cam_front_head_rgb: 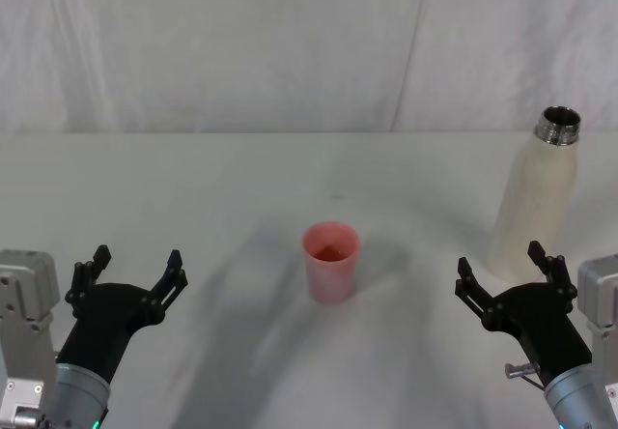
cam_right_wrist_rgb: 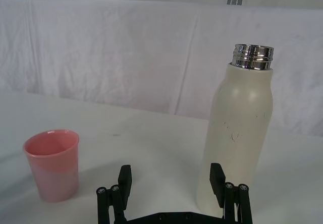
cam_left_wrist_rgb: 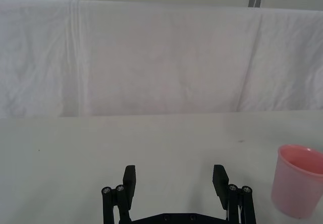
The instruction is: Grasp the thermos with one hand and pour water into the cup lid.
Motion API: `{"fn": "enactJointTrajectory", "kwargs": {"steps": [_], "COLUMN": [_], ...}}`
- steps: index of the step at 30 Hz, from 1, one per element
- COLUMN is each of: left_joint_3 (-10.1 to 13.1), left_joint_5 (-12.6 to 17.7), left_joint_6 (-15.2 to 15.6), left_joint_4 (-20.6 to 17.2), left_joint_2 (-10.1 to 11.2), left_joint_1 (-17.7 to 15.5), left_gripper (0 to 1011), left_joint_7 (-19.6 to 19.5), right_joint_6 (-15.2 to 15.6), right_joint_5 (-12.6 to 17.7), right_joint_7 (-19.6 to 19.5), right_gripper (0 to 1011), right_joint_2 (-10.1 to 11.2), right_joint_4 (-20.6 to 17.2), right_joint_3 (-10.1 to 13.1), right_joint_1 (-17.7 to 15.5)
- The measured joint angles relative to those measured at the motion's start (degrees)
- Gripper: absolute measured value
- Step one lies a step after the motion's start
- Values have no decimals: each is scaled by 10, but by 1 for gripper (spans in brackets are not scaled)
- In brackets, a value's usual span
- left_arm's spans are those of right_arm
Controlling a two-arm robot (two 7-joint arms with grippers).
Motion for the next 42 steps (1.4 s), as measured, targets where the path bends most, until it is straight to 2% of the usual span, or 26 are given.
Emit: {"fn": "enactJointTrajectory", "kwargs": {"steps": [42], "left_joint_3": [0], "left_joint_5": [0], "left_joint_6": [0], "left_joint_4": [0], "left_joint_2": [0], "left_joint_1": [0], "left_gripper": [1001], "left_joint_7": [0], "right_joint_6": [0], "right_joint_5": [0], "right_joint_7": [0], "right_gripper": [1001], "right_joint_2": [0], "right_joint_4": [0], "right_joint_3": [0], "right_joint_1": [0]}}
